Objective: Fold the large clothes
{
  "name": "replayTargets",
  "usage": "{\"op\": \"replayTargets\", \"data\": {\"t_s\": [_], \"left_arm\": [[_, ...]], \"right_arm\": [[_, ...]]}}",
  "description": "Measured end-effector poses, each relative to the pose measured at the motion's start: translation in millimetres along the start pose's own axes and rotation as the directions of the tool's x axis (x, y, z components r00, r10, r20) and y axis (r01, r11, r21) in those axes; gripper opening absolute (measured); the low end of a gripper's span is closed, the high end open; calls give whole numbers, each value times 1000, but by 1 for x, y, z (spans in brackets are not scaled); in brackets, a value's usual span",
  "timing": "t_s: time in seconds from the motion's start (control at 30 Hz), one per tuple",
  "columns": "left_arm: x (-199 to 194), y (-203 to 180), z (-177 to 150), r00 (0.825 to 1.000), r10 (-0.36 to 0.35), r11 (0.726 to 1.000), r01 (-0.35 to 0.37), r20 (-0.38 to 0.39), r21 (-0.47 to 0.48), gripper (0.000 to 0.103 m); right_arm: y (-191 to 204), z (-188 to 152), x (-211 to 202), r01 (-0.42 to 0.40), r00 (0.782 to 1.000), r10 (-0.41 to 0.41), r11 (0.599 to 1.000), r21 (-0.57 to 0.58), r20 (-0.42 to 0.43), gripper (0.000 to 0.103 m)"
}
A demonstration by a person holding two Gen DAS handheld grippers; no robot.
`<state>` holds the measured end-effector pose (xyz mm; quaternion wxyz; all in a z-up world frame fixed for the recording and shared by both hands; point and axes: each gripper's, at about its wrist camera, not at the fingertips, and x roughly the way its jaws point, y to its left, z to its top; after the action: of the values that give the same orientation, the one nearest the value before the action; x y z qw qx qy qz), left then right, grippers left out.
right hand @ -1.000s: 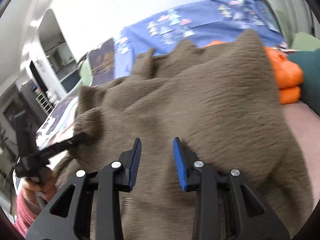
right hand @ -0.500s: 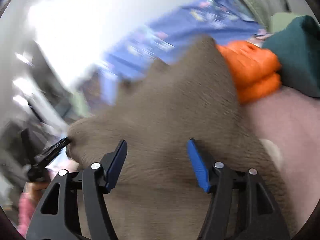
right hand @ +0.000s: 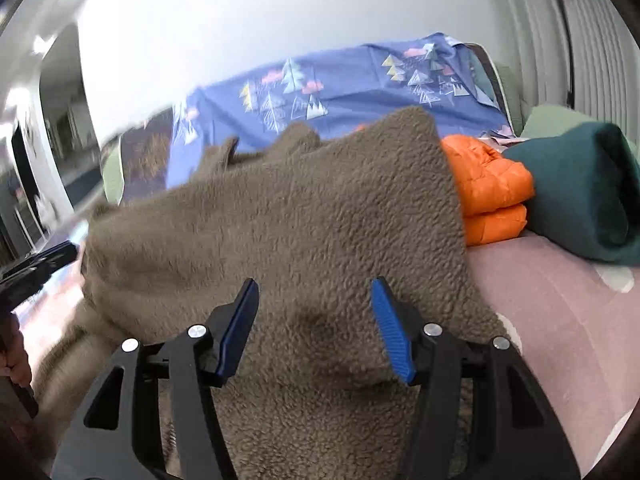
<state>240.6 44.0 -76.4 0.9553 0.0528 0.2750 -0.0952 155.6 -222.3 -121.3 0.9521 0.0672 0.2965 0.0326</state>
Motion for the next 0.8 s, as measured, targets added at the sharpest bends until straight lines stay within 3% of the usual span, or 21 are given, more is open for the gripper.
{"op": "replayTargets", "data": {"t_s": [0.07, 0.1, 0.27, 0.33, 0.37, 0.43, 0.47, 0.5, 0.53, 0.57, 0.67, 0.8], "left_arm": [[50, -11, -20, 986, 37, 999, -34, -163, 21, 25], [75, -13, -33, 972, 49, 999, -44, -232, 27, 25], [61, -35, -22, 973, 147, 984, -125, -176, 131, 26], [51, -38, -17, 976, 139, 984, -118, -169, 130, 26], [41, -36, -11, 986, 86, 993, -73, -145, 98, 34], [36, -32, -4, 991, 61, 997, -56, -119, 51, 53], [44, -30, -6, 982, 102, 994, -95, -156, 53, 53], [58, -30, -11, 959, 157, 987, -141, -238, 80, 50], [57, -32, -15, 955, 168, 984, -148, -244, 100, 49], [49, -31, -16, 960, 167, 983, -145, -227, 109, 48], [5, -30, -10, 980, 114, 990, -98, -164, 100, 52], [-56, -2, -20, 986, 111, 993, -105, -128, 53, 68]], "right_arm": [[-9, -5, 24, 64, 991, -61, 998, 24, -117, 59], [-17, -4, 35, 36, 987, -25, 997, 69, -158, 59], [-13, -3, 27, 45, 993, -40, 998, 45, -115, 60], [-6, 0, 12, 19, 997, -18, 1000, 18, -74, 60], [-1, 3, 3, 0, 999, 0, 1000, -11, -44, 61], [8, 7, -2, 95, 995, -95, 991, -92, 13, 69], [8, 6, 10, 187, 981, -191, 976, -112, -22, 71], [4, 6, 24, 202, 972, -213, 973, -114, -97, 71], [-5, 5, 36, 166, 965, -177, 983, -75, -193, 71], [-10, 7, 32, 149, 969, -154, 988, -41, -195, 71], [-9, 17, -18, 87, 989, -97, 992, -90, -110, 71], [-12, 11, -73, 99, 991, -113, 976, -195, -66, 71]]}}
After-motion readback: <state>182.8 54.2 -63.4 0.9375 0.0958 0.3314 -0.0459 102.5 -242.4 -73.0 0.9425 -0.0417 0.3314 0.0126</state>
